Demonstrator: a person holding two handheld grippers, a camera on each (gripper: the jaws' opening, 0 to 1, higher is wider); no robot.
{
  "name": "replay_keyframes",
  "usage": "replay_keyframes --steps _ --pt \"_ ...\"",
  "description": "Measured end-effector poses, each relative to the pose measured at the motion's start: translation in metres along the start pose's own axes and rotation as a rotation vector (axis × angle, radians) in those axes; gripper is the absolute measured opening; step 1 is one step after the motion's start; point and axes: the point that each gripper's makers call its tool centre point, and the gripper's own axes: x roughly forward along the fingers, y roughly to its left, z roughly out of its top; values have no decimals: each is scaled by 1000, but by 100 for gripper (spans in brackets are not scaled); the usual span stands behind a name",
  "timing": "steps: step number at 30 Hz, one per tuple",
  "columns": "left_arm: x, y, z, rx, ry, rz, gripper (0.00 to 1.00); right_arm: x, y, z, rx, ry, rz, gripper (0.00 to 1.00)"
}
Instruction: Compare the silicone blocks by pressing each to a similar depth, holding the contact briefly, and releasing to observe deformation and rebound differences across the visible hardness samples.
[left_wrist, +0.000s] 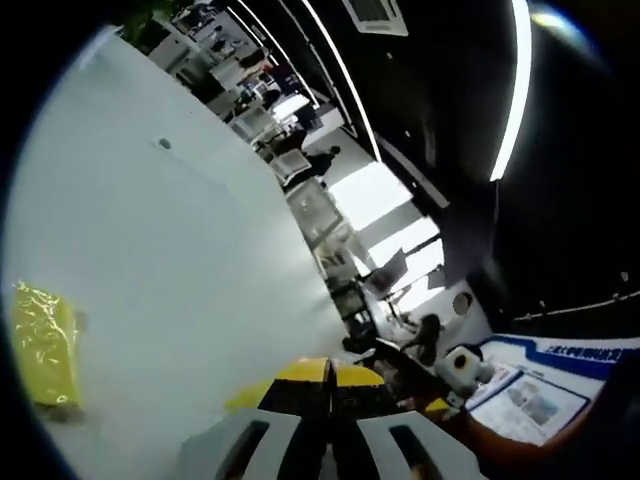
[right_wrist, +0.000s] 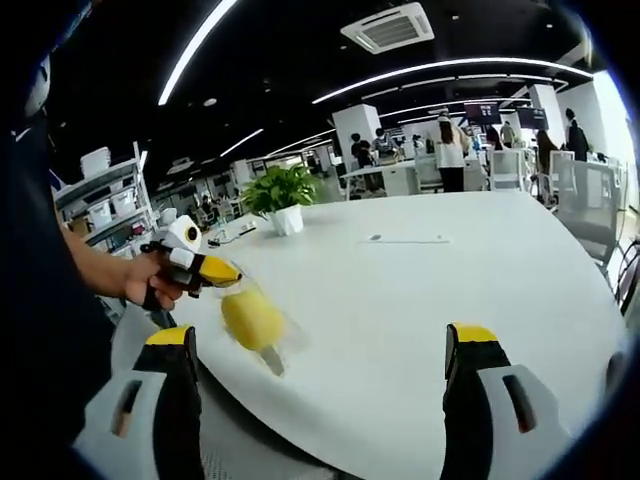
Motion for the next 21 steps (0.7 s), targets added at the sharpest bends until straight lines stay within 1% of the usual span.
replay_keyframes --steps 7,9,10,13,16,19,21 --pt "-2 16 0 -20 -15 37 0 2 4 1 5 0 8 96" --pt "-2 24 2 -48 -29 53 0 2 4 2 -1 2 8 96" --pt "-3 28 2 -92 -37 57 0 2 4 2 2 1 9 96" --pt "-6 35 5 -106 -57 63 0 1 3 3 0 2 8 96" --pt "-6 42 7 -92 -63 86 0 1 2 4 3 2 8 96" --pt "-6 52 9 -93 -67 106 0 1 2 3 7 5 10 96" --pt "-6 54 10 -97 -70 112 0 2 3 3 7 4 12 96"
